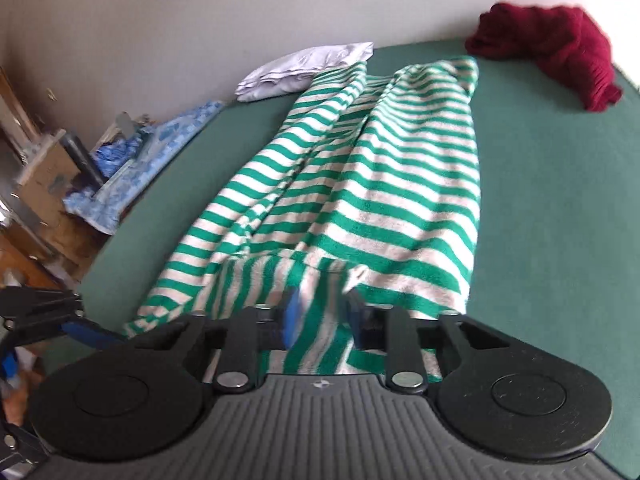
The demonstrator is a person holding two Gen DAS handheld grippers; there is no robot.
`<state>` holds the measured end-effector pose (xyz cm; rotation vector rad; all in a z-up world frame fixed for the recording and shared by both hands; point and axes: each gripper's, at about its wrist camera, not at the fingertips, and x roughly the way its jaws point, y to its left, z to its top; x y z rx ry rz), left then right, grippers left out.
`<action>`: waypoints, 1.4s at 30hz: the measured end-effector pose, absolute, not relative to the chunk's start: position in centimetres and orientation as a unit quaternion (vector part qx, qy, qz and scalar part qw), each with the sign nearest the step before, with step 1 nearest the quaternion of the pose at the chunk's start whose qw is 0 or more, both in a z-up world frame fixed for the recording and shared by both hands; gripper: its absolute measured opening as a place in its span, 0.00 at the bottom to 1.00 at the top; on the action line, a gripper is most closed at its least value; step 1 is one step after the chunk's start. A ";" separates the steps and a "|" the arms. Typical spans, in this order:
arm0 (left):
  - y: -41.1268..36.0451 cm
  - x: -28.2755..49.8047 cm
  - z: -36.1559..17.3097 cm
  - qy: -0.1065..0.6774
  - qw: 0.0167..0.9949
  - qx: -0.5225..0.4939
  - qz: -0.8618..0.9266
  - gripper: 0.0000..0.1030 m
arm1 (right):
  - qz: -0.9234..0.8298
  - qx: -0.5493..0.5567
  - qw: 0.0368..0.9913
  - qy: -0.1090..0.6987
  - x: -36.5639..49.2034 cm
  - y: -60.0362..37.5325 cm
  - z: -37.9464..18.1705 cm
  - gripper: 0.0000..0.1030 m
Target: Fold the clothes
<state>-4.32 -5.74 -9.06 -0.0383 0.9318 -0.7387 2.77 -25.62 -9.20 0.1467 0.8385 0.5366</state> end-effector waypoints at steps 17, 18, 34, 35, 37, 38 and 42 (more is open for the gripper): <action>-5.3 -6.3 -8.8 0.438 0.825 0.020 -0.356 0.99 | 0.226 0.219 0.854 0.414 -2.4 -30.9 -8.5 0.49; -4.8 -6.5 -9.0 0.441 0.827 0.020 -0.347 0.99 | 0.235 0.236 0.847 0.415 -3.1 -31.2 -8.4 0.49; -6.2 -7.1 -7.3 0.419 0.825 0.032 -0.377 0.99 | 0.264 0.151 0.886 0.350 -8.1 -30.5 -3.1 0.05; -6.4 -7.1 -7.6 0.423 0.822 0.031 -0.379 0.99 | 0.260 0.154 0.887 0.349 -8.5 -31.1 -2.6 0.05; -6.6 -6.9 -8.5 0.437 0.813 0.019 -0.385 0.99 | 0.228 0.132 0.887 0.379 -9.0 -31.8 -3.9 0.05; -6.7 -6.8 -9.0 0.444 0.808 0.015 -0.388 0.99 | 0.218 0.127 0.883 0.395 -8.8 -31.7 -5.1 0.05; -6.7 -6.2 -10.3 0.462 0.796 0.015 -0.390 0.99 | 0.191 0.122 0.875 0.428 -8.4 -31.1 -7.7 0.10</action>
